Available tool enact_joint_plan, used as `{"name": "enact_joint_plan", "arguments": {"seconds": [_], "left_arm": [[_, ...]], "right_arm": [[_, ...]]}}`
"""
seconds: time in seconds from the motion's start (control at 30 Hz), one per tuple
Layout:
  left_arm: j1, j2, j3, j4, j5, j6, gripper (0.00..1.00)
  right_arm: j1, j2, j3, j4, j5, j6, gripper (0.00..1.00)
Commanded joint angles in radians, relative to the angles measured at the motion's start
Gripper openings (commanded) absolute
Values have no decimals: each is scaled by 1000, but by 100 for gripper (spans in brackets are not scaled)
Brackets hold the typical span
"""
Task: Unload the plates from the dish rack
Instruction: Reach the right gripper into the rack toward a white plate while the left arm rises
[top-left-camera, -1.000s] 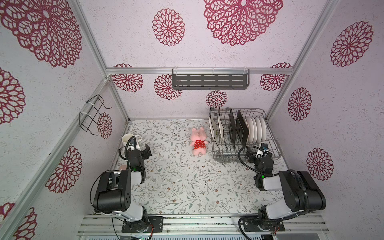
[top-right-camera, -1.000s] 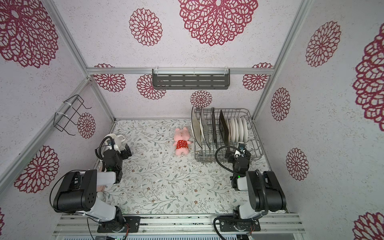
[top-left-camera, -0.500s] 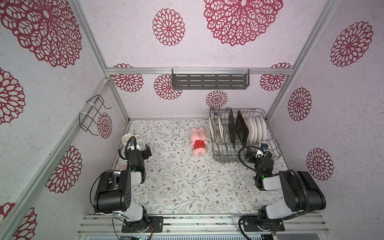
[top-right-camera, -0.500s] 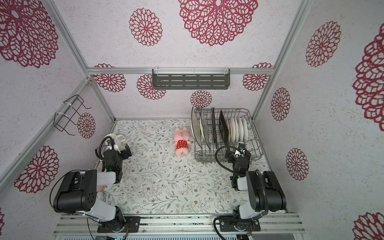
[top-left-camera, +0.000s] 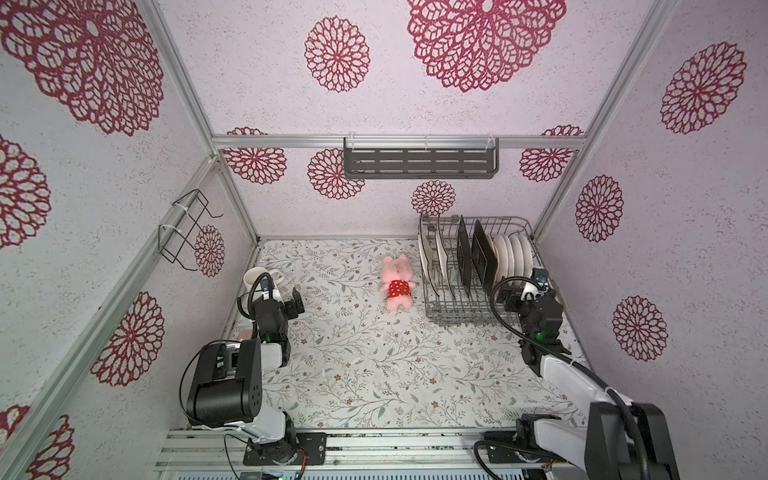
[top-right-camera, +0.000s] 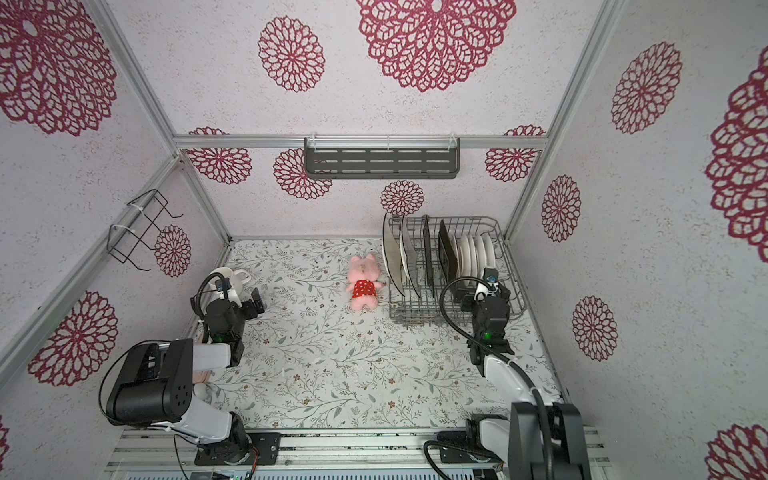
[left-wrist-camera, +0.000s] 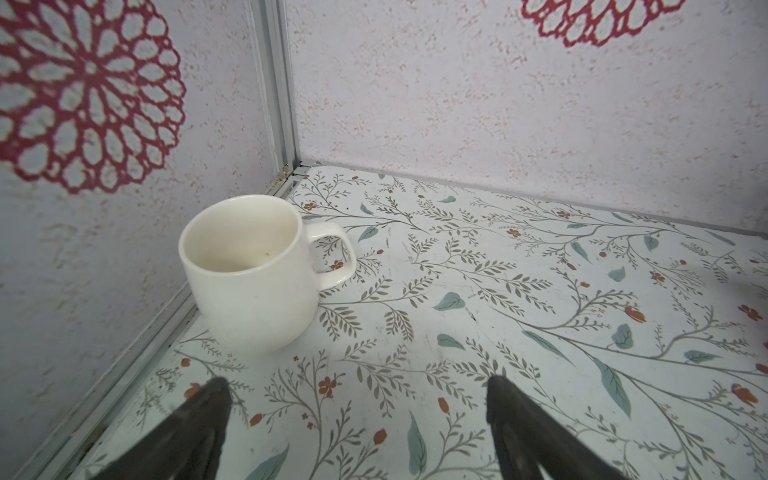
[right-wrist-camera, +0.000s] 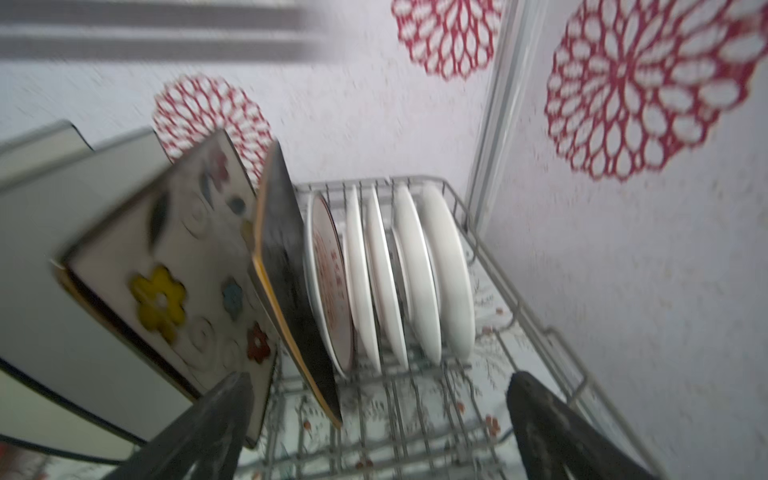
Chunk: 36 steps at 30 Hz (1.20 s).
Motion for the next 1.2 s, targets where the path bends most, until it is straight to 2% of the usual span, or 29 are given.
{"name": "enact_joint_plan", "arguments": {"seconds": [0.0,0.07,0.13,0.37,0.47,0.63,0.8,1.03,1.17], "left_arm": [[-1,-27,30,-54,6,3,97],[-11,-85,134,-278,-10,6,97],[-19,-107,243,-463,0,15,97],[-131,-212,556,-745,-36,46,97],[-168,-238,695,-876,-26,65,97],[-221,-265,864,-1087,22,87,97],[-311,-313,931,-1226,73,144,97],[-384,-465,855,-1286,469,11,97],[-425,-558,777,-1287,498,0,97]], "right_arm": [[3,-106,126,-244,-154,-10,99],[37,-135,170,-280,-205,-4,99],[95,-139,204,-280,-206,-10,99],[339,10,373,-285,-191,-52,98],[406,94,409,-235,-216,-56,96],[492,232,465,-196,-193,-86,93],[537,336,495,-172,-148,-101,91],[551,433,479,-94,-90,-94,91],[553,474,483,-75,-46,-99,91]]}}
